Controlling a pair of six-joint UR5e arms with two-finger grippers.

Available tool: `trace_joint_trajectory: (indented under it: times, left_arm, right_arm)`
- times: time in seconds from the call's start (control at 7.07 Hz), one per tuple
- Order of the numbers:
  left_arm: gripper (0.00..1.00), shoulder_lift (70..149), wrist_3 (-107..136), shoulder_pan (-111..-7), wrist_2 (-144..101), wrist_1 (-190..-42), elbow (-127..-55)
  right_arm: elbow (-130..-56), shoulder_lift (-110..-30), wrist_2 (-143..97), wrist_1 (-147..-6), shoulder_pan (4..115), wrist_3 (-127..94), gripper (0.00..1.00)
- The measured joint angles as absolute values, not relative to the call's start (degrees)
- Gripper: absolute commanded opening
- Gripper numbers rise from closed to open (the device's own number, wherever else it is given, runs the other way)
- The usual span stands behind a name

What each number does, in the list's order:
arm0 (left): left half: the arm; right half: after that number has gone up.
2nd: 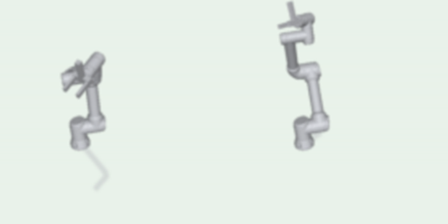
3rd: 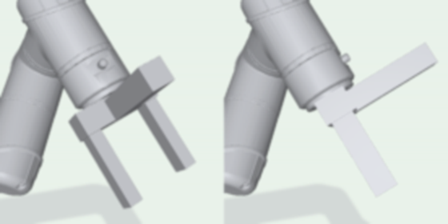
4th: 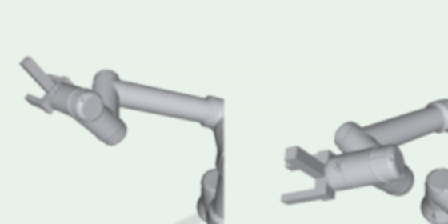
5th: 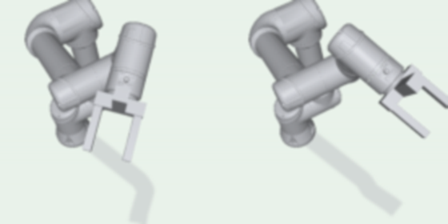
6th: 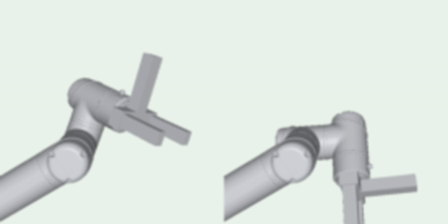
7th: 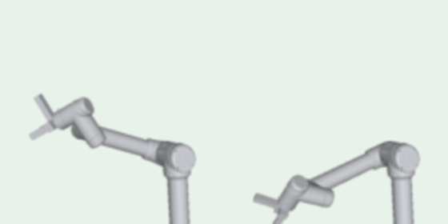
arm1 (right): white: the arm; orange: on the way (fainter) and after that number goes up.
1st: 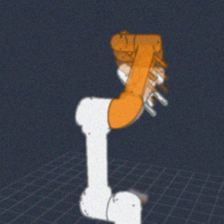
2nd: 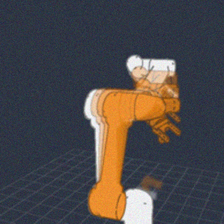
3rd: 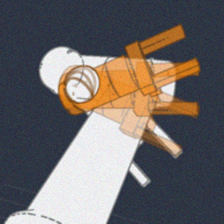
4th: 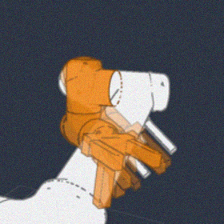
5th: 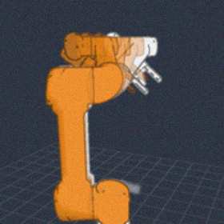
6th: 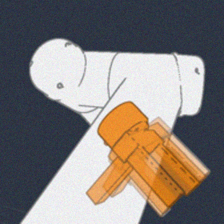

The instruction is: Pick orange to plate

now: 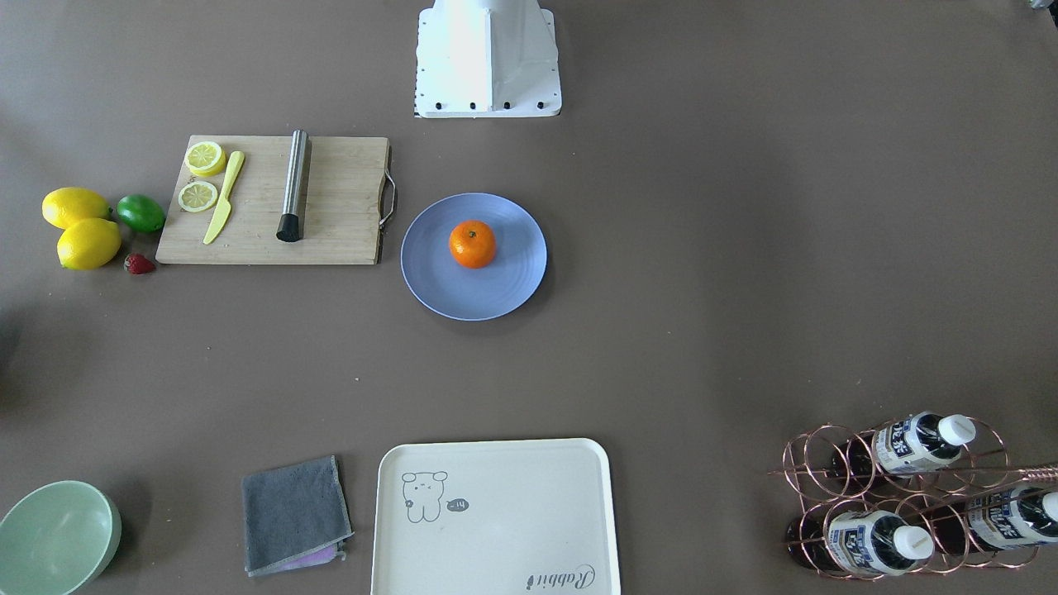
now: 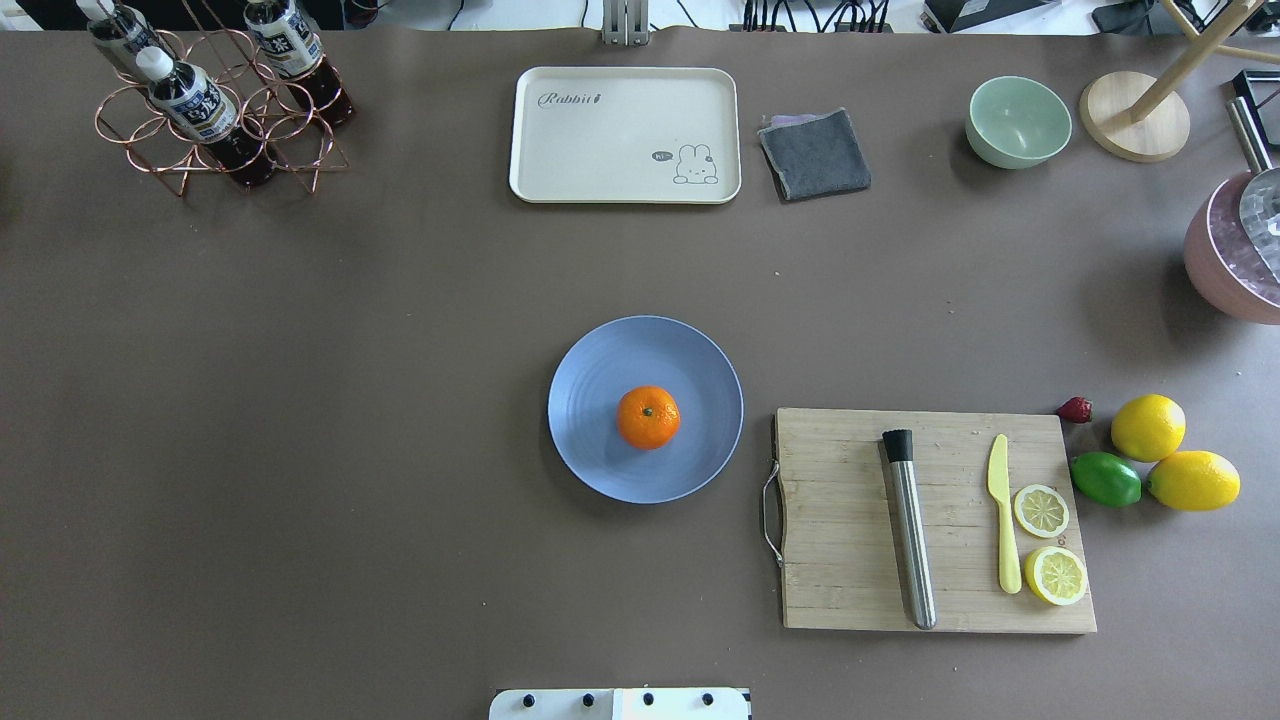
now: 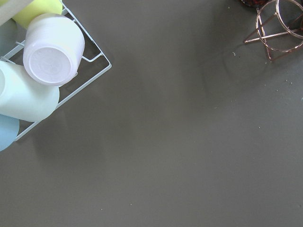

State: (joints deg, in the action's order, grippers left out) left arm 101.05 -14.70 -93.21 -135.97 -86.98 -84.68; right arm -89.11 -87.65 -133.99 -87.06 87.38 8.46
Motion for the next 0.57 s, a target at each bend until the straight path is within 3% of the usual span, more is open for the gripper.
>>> trace_joint_trajectory:
  times: [0.57]
  left_arm:
    - [0.97, 99.82, -14.61, -92.59, -135.92, -89.26, -84.22]
  right_arm:
    - [-88.70, -87.13, -134.81, -87.11, 87.34, 7.90, 1.00]
